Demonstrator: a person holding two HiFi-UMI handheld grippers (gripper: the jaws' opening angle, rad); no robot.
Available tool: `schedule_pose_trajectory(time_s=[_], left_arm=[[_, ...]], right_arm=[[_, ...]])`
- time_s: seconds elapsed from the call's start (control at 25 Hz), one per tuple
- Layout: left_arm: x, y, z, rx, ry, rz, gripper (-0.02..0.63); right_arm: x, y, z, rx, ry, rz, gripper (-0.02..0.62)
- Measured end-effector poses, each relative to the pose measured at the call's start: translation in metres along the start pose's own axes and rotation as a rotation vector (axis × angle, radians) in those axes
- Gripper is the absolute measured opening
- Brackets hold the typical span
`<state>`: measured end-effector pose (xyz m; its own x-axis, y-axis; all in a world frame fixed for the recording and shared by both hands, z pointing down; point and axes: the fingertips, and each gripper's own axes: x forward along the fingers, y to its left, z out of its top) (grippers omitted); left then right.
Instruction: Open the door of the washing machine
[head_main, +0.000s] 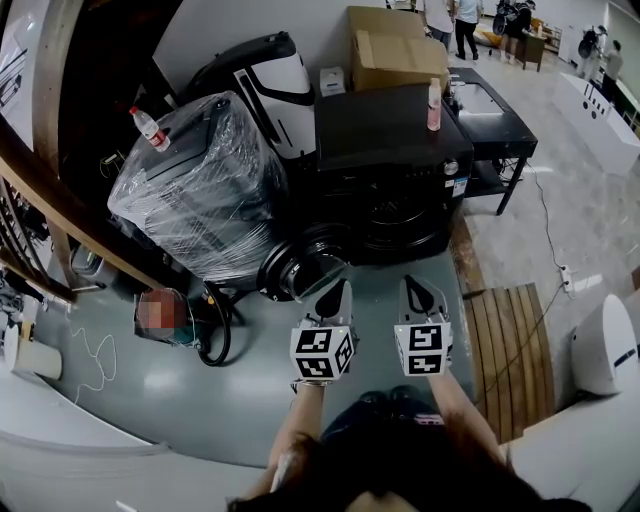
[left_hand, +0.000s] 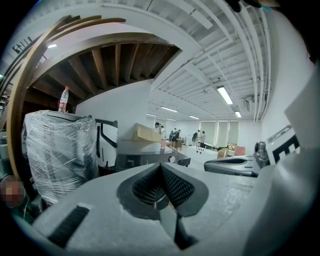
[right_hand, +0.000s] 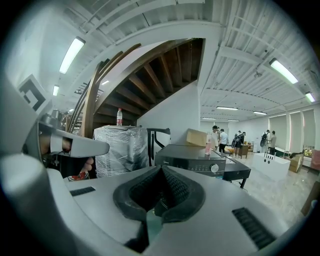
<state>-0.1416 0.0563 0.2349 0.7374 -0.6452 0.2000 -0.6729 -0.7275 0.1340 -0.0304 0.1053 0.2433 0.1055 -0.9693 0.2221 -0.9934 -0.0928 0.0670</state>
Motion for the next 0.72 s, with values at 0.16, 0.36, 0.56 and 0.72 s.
schedule_pose_trajectory(time_s=[0.16,0.36,0.56,0.72], left_arm=[[-0.001,-0.003,-0.002,-0.005,0.003,-0.003,0.014],[0.000,-0.006,-0.007,-0.010,0.008,-0.010,0.014],[0.001,-0.011,-0.006,-0.015,0.012,-0.015,0.014],[0.001,-0.013,-0.010,-0.016,0.016,-0.018,0.014]], right_arm=[[-0.003,-0.002,-0.001,0.004,0.005,-0.004,0.000],[-0.006,-0.005,-0.006,0.008,0.009,-0.013,0.000],[-0.008,-0.010,-0.004,0.007,0.011,-0.018,0.000],[-0.009,-0.009,-0.008,0.015,0.013,-0.020,0.000]])
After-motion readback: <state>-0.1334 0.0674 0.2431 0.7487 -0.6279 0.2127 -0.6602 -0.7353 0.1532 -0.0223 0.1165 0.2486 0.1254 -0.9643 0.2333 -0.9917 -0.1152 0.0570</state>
